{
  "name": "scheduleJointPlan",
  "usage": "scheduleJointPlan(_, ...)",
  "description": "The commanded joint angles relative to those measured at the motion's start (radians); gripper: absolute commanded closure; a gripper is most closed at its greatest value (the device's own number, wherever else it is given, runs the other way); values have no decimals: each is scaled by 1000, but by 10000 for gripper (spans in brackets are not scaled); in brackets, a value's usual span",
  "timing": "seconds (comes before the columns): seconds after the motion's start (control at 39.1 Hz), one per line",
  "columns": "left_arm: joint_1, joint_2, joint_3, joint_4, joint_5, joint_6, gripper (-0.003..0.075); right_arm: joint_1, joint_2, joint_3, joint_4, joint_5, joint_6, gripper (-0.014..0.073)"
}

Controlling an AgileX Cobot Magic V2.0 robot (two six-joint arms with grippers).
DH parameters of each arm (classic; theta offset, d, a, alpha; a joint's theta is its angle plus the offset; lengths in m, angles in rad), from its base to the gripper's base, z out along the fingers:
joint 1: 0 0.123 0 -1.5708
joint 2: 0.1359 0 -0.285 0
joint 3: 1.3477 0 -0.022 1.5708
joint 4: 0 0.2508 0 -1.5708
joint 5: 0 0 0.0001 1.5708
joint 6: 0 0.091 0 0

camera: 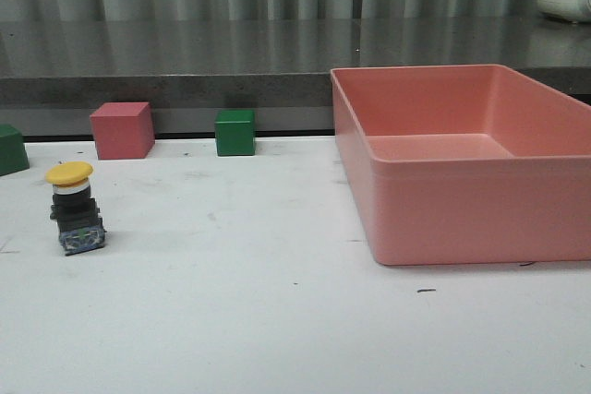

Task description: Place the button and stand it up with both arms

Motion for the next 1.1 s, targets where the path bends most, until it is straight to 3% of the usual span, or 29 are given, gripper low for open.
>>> scheduleJointPlan(0.0,29,-35,28,-19,-116,15,741,-4,11,-26,-13,-85,-11,664)
scheduleJointPlan(0.36,215,-303,249,-33,-117,15,740,-4,11,-26,-13,-85,-11,664)
scheduleJointPlan(0.64,224,-301,370,-33,-218,15,740,-4,11,-26,-13,-85,-11,664)
scheduleJointPlan(1.07,224,-301,367,-33,-189,15,740,-4,11,-26,-13,-85,-11,664)
